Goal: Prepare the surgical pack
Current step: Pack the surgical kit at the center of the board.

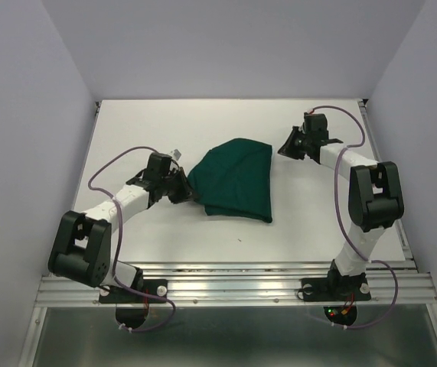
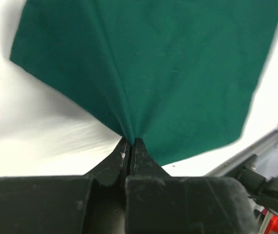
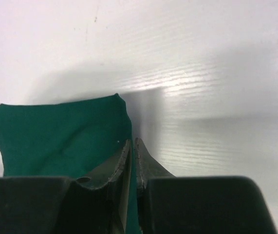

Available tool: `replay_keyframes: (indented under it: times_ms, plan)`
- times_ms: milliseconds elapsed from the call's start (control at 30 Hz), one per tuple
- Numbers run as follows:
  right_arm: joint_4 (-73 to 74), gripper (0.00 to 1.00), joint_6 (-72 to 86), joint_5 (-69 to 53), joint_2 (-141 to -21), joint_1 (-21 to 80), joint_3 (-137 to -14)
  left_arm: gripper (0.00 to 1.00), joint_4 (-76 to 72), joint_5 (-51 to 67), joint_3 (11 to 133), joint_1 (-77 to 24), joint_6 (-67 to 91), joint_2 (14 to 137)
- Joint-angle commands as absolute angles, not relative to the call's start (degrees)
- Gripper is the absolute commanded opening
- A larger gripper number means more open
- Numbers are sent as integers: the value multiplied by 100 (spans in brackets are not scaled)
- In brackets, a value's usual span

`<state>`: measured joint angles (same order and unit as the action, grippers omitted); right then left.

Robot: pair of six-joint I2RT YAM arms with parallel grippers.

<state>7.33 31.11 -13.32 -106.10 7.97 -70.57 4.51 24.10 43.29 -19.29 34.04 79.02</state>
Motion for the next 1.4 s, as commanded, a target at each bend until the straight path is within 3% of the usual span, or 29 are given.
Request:
replay_keyframes:
  times_ms: [0, 300, 367, 400, 433, 500, 567, 667, 800, 833, 933, 1367]
  plan:
    - [773, 13, 3032, -1249, -10713, 826, -7470, 0, 246, 1628, 4245, -1916, 3375, 8085]
    - [861, 11, 2971, -1099, -11346, 993, -7646, 0, 369, 1256, 4271, -1916, 3305, 8639]
    - [809, 12, 2997, -1099, -11355, 993, -7594, 13, 474, 1327, 4306, -1916, 3287, 8535]
    - [782, 11, 3006, -1099, -11355, 993, -7576, 39, 536, 1327, 4368, -1916, 3270, 8465]
    - [774, 11, 3006, -1107, -11355, 993, -7567, 51, 632, 1292, 4429, -1916, 3235, 8377]
    - [782, 11, 2988, -1116, -11355, 993, -7594, 65, 1036, 1030, 4754, -1916, 3104, 8087]
    - [800, 11, 2979, -1108, -11364, 993, -7629, 66, 1440, 775, 5035, -1916, 3024, 7823]
    - [905, 11, 2909, -1029, -11452, 1098, -7716, 63, 1687, 387, 5720, -1916, 2848, 7760]
    - [1107, 11, 2874, -818, -11671, 1221, -7945, 42, 1687, 307, 6738, -1907, 2698, 8374]
    - [1186, 11, 2883, -774, -11715, 1222, -8058, 26, 1679, 351, 6889, -1907, 2698, 8559]
    - [1291, 11, 2874, -563, -11847, 1380, -8234, 0, 1486, 640, 7390, -1916, 2742, 9514]
    - [1459, 11, 2918, -387, -12041, 1617, -8385, 0, 1027, 1451, 8208, -2074, 2769, 11135]
